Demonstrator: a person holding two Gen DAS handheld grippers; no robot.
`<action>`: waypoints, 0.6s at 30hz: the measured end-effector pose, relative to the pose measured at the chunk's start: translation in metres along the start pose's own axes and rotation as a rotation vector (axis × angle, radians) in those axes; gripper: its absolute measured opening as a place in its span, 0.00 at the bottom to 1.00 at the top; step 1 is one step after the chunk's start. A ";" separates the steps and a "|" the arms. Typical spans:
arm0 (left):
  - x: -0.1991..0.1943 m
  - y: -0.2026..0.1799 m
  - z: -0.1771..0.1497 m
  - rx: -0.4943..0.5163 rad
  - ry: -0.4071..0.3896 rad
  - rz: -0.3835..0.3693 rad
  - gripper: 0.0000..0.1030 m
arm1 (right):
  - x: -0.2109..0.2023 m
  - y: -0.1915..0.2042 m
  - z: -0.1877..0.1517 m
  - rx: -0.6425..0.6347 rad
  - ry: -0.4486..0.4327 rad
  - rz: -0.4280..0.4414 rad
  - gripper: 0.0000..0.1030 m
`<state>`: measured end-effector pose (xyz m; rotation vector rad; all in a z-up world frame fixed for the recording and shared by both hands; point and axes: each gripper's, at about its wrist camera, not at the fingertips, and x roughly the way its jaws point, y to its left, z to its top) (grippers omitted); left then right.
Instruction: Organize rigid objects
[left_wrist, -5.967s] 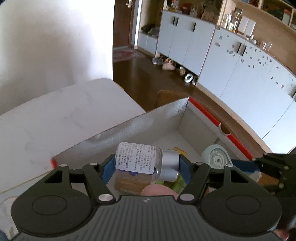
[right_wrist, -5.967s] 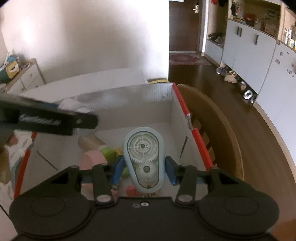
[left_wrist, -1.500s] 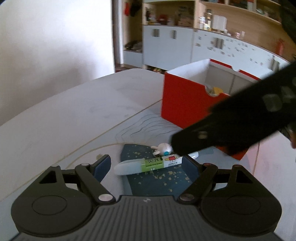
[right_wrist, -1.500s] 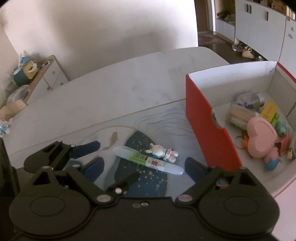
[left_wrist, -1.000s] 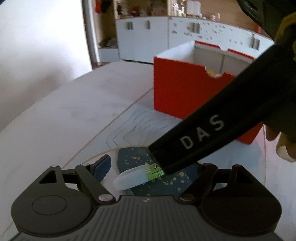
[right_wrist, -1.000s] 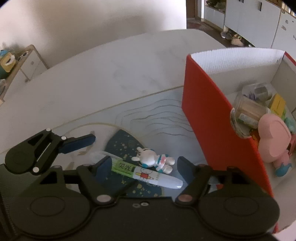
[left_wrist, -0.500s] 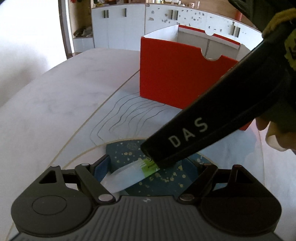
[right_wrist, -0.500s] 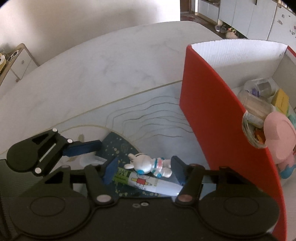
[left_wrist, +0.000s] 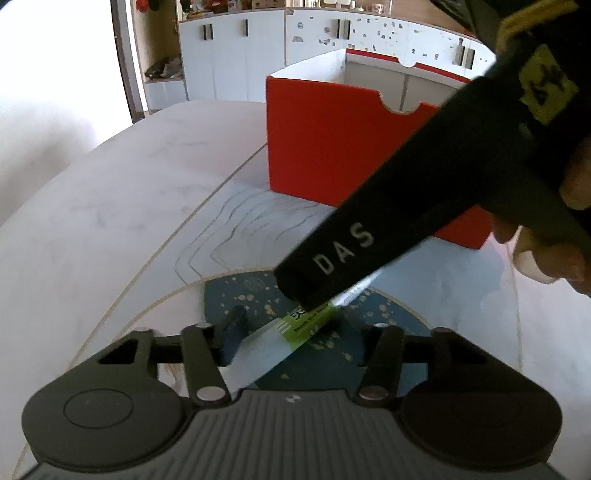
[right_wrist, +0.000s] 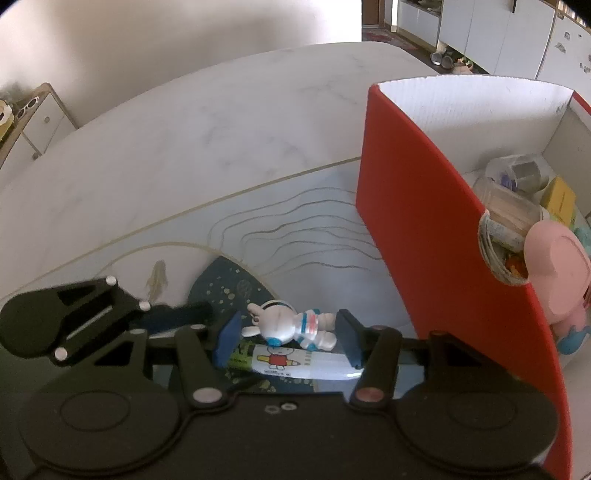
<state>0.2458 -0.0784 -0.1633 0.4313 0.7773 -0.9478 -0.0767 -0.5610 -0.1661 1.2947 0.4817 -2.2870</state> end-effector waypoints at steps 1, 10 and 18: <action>-0.001 -0.002 0.000 0.000 0.005 0.003 0.48 | 0.000 0.000 -0.001 -0.001 -0.003 0.004 0.54; -0.018 -0.023 -0.016 -0.052 0.022 -0.001 0.32 | -0.014 0.003 -0.013 -0.018 -0.023 0.033 0.53; -0.030 -0.034 -0.030 -0.148 0.021 0.018 0.17 | -0.031 0.001 -0.021 -0.047 -0.037 0.062 0.26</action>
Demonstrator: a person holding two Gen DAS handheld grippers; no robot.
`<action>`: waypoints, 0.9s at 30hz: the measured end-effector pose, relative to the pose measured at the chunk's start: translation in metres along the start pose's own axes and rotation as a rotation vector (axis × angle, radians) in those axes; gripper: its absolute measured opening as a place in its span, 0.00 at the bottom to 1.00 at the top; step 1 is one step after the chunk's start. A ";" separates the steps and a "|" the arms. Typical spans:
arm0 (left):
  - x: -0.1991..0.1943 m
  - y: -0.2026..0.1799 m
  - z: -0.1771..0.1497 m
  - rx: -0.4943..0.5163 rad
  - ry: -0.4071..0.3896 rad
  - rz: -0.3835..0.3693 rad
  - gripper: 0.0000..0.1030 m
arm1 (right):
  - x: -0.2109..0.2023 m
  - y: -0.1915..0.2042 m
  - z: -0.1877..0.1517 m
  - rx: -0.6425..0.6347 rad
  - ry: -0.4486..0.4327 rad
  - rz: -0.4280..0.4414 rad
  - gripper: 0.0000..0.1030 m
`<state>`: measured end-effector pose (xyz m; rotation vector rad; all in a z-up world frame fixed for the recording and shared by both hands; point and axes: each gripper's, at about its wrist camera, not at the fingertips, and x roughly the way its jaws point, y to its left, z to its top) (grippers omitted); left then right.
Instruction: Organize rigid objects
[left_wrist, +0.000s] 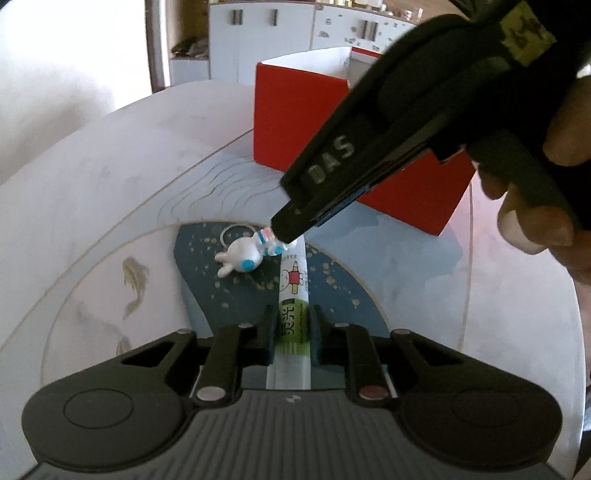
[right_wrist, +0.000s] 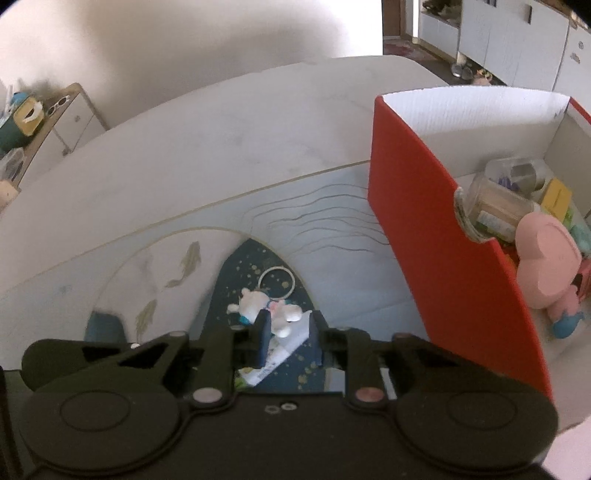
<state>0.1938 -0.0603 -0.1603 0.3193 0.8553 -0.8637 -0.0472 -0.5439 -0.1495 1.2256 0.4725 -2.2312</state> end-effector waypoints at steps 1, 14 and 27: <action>-0.001 -0.001 -0.001 -0.010 0.000 0.002 0.17 | 0.000 -0.001 0.000 -0.001 0.002 0.008 0.28; -0.011 -0.010 -0.010 -0.057 0.006 0.020 0.17 | 0.024 0.026 0.005 -0.221 0.051 0.054 0.49; -0.013 -0.011 -0.008 -0.067 0.011 0.020 0.17 | 0.041 0.032 0.005 -0.299 0.058 0.045 0.28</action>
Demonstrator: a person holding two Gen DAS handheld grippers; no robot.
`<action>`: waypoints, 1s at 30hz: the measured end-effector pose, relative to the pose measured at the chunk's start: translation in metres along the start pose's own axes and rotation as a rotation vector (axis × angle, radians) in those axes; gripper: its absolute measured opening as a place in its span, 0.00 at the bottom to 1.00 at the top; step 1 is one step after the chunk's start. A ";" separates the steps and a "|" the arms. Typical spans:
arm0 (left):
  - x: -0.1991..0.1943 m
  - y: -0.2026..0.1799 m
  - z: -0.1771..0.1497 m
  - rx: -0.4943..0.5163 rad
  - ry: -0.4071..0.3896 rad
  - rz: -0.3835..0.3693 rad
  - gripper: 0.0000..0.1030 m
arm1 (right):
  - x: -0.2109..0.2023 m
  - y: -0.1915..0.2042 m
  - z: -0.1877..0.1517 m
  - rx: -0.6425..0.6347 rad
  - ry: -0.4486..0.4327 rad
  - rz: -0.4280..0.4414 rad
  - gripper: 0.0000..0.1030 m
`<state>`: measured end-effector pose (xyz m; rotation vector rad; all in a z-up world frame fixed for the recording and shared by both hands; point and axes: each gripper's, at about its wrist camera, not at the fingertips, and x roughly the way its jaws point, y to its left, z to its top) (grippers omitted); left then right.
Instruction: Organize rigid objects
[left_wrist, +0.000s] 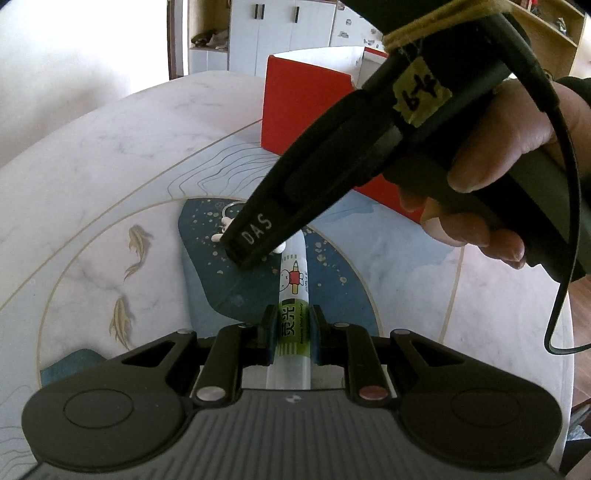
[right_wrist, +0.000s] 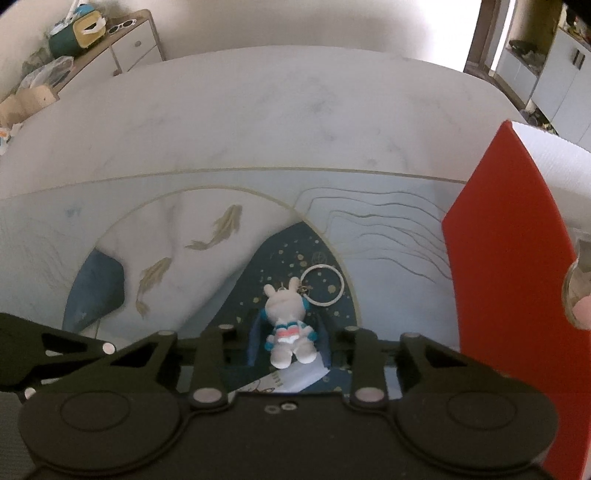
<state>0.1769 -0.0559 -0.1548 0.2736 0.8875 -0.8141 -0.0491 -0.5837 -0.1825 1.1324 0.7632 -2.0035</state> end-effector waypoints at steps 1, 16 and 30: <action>0.000 0.000 0.000 -0.002 0.000 0.000 0.17 | -0.002 -0.001 -0.001 0.007 -0.007 -0.002 0.27; -0.009 0.009 -0.003 -0.134 0.004 0.008 0.17 | -0.083 -0.032 -0.031 0.175 -0.140 0.037 0.27; -0.041 -0.006 0.005 -0.247 -0.046 0.055 0.17 | -0.161 -0.079 -0.059 0.264 -0.275 0.066 0.27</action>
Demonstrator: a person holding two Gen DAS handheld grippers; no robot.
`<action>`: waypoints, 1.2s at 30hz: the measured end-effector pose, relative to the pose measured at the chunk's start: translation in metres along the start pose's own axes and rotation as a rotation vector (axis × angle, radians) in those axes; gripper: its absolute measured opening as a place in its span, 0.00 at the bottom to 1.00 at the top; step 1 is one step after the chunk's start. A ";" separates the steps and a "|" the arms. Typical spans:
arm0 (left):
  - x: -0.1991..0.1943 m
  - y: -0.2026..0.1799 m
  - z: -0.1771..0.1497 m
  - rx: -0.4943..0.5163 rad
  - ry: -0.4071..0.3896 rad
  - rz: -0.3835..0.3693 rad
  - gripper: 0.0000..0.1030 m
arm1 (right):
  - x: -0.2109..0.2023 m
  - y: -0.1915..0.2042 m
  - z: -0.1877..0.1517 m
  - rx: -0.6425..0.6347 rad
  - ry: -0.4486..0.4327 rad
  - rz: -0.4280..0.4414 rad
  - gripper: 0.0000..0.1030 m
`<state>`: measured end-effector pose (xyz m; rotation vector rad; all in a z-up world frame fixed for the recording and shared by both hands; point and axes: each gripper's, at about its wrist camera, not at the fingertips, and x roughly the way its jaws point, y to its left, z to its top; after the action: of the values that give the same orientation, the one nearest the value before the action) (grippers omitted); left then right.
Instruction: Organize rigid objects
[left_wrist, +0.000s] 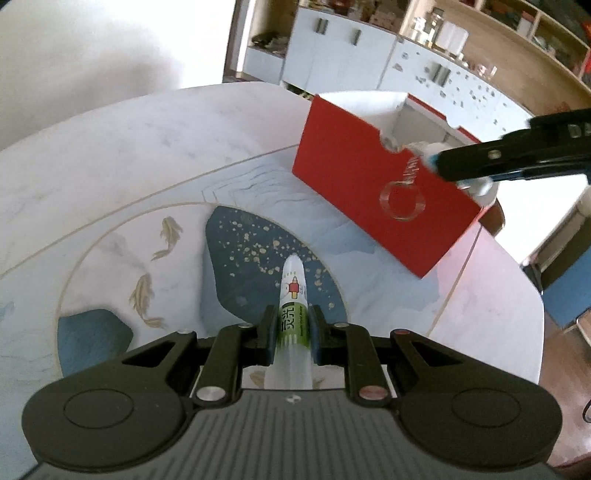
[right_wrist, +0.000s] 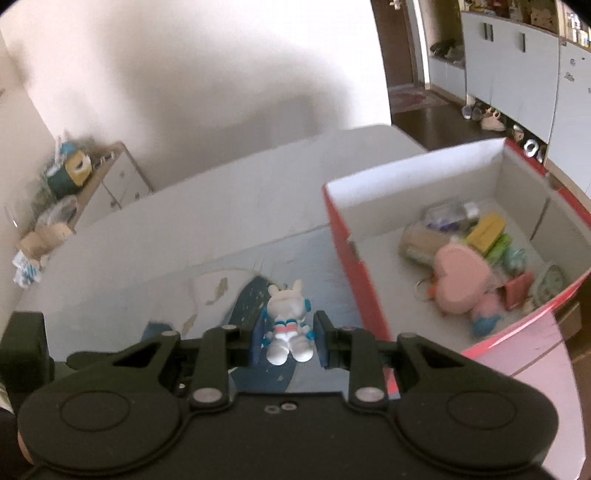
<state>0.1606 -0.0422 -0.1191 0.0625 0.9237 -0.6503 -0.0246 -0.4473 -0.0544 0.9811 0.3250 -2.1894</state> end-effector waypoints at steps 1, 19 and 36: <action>-0.002 -0.001 0.001 -0.012 -0.003 0.002 0.17 | -0.003 -0.004 0.002 -0.002 -0.011 -0.002 0.27; -0.015 -0.027 0.003 -0.067 -0.001 0.088 0.12 | -0.039 -0.085 0.019 0.020 -0.043 0.026 0.27; -0.007 -0.020 -0.036 0.012 0.046 0.124 0.69 | -0.054 -0.082 -0.003 0.074 -0.041 -0.005 0.27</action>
<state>0.1206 -0.0438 -0.1317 0.1447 0.9527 -0.5417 -0.0549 -0.3601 -0.0213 0.9746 0.2293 -2.2368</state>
